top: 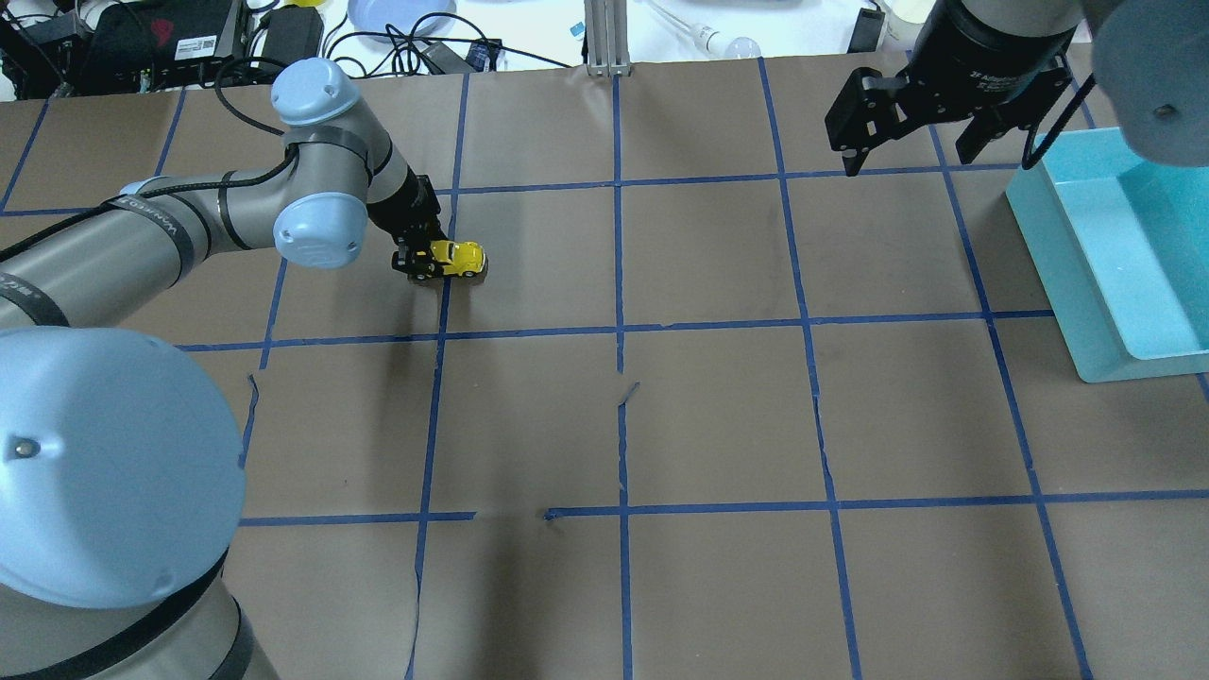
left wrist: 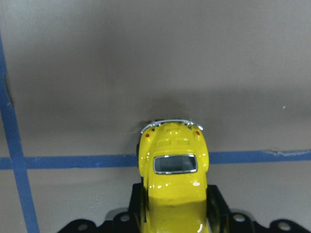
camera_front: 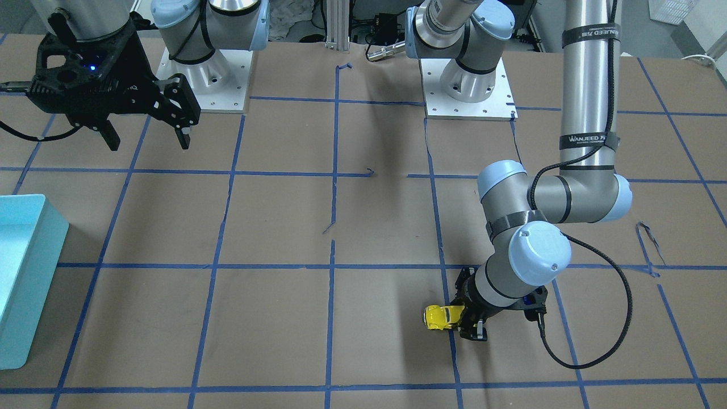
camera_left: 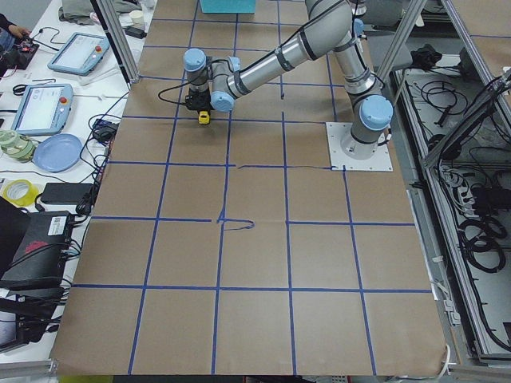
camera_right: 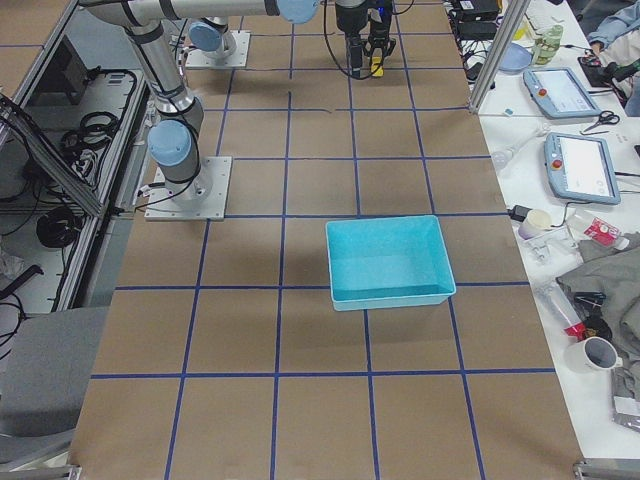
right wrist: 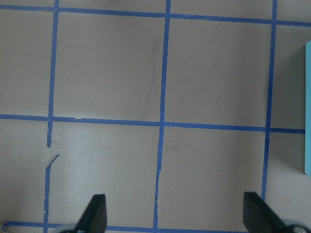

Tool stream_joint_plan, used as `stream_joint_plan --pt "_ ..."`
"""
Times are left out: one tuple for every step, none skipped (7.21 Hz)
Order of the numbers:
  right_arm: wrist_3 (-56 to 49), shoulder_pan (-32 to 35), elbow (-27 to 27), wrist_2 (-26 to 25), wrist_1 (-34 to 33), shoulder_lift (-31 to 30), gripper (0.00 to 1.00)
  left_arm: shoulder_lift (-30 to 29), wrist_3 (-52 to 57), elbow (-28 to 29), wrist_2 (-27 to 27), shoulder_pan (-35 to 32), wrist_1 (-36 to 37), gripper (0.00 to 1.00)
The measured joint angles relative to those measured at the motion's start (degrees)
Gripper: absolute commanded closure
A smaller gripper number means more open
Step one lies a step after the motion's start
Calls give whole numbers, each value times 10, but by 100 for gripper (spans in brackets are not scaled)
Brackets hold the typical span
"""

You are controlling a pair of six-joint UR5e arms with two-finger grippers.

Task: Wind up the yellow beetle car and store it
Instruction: 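Drag the car backward toward the robot with the left gripper to wind it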

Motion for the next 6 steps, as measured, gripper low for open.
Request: stream_joint_plan --pt "0 0 0 0 0 0 0 1 18 -1 2 14 0 100" --pt "0 0 0 1 -1 0 0 1 36 -2 3 27 0 100" --pt "0 0 0 1 -1 0 0 1 52 -3 13 38 0 100" --pt "0 0 0 1 0 0 0 1 72 -4 30 50 0 100" --pt "0 0 0 1 0 0 0 1 96 -4 44 66 0 100" --pt "0 0 0 1 -1 0 0 2 119 -5 50 87 0 100"
